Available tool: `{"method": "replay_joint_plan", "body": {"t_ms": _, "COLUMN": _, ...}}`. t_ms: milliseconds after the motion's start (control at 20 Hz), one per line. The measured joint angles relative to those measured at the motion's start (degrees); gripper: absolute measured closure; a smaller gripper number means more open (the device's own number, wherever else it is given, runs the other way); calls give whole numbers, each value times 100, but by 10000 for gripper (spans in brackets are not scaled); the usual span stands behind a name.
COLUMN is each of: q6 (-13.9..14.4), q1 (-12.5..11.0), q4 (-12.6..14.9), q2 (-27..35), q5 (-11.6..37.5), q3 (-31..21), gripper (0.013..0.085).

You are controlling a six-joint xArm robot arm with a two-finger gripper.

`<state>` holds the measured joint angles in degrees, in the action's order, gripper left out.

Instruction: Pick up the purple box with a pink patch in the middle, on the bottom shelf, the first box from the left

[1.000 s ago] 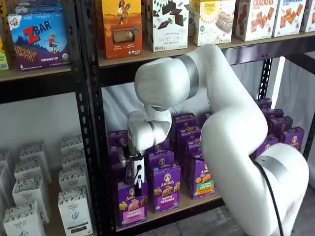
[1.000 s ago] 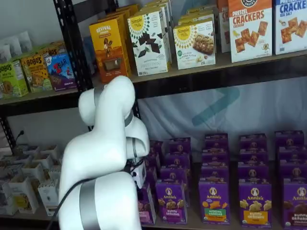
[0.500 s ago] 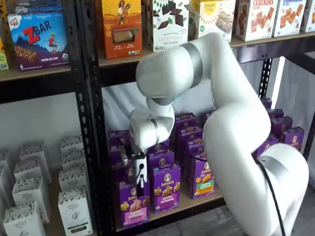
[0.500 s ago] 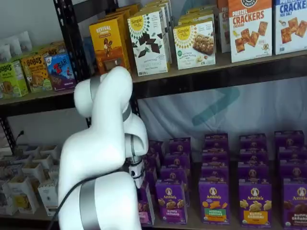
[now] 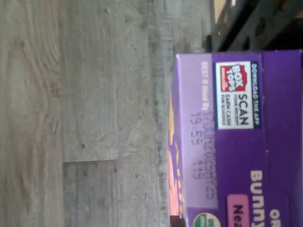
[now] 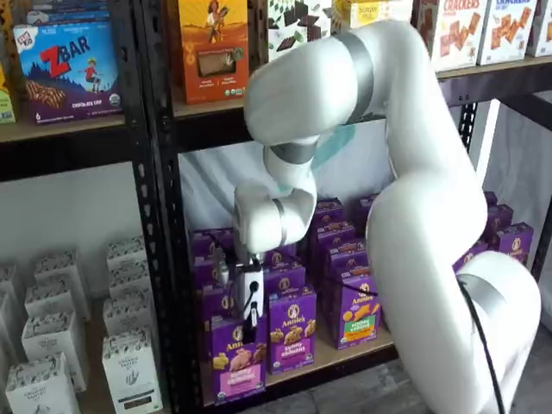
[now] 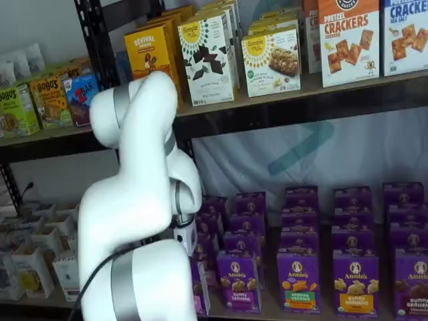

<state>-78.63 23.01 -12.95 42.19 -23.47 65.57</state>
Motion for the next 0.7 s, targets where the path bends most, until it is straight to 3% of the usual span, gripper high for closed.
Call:
{"method": "replay_joint_plan", "body": {"t_ms": 100, "q6": 92, "q1": 23, "q4": 75, "q2": -258, "q5": 85, "q3": -302, "gripper": 650}}
{"method": "replay_joint_plan", "body": {"t_ms": 250, "q6": 558, "q1": 49, "q4": 557, "q2": -724, "q5": 267, "q3": -840, "gripper": 650}}
{"method": "replay_joint_plan", "body": {"t_ms": 300, "q6": 609, "q1": 56, "q4": 606, "q2": -868, "q5": 246, "q3": -977, "gripper": 650}}
{"method": "replay_joint_plan", "body": {"t_ms": 700, "q6": 605, "q1": 48, "q4": 601, "q2": -1832, "q5": 50, "q3": -1842, "gripper": 650}}
